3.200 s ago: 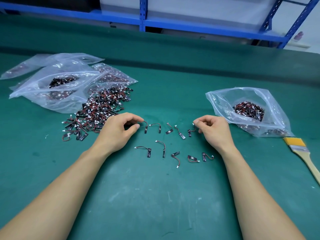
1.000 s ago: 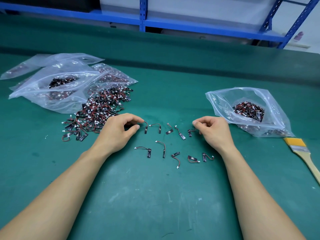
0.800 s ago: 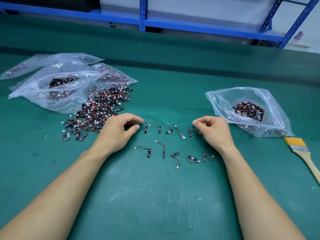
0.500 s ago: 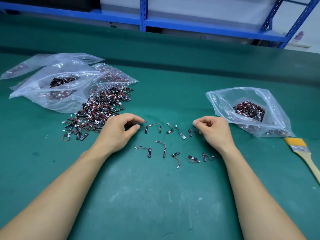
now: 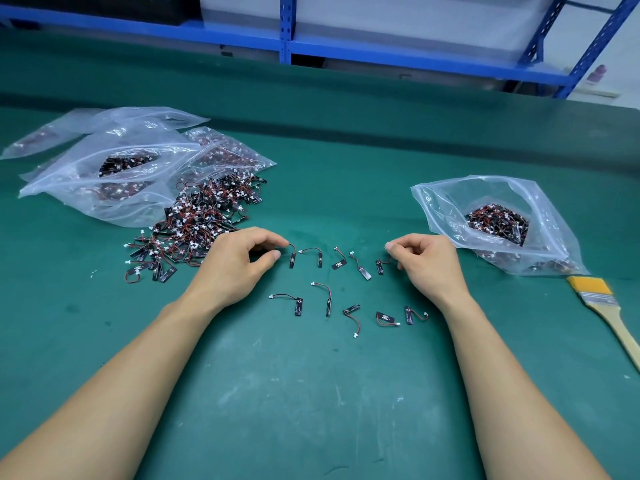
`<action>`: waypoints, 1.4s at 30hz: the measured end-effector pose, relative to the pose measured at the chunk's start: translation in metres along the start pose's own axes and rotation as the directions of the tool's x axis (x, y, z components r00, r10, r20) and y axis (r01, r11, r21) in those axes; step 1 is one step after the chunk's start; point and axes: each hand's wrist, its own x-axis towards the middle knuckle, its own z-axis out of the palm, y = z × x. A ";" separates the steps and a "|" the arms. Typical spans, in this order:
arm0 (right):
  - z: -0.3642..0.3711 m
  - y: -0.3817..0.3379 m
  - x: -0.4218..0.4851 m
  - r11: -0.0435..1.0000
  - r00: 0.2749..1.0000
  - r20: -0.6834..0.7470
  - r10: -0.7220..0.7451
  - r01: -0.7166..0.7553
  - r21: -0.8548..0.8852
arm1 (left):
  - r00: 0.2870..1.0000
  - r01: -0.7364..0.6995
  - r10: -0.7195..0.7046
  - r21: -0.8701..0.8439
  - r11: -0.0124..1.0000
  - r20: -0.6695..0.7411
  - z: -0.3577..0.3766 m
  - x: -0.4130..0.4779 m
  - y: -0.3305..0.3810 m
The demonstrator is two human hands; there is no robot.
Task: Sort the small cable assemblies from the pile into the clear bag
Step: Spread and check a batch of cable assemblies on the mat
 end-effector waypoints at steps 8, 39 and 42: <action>0.000 0.000 0.000 1.000 1.000 0.003 -0.002 0.002 0.003 | 1.000 -0.004 0.004 0.015 1.000 0.004 -0.001 0.000 0.002; 0.001 0.007 0.008 0.991 0.993 -0.104 0.047 -0.034 0.126 | 0.844 -0.343 0.190 0.232 0.910 0.502 0.057 -0.015 0.052; 0.001 0.007 0.009 0.987 0.994 -0.107 0.023 -0.006 0.162 | 0.844 -0.376 0.219 0.248 0.893 0.490 0.092 -0.013 0.082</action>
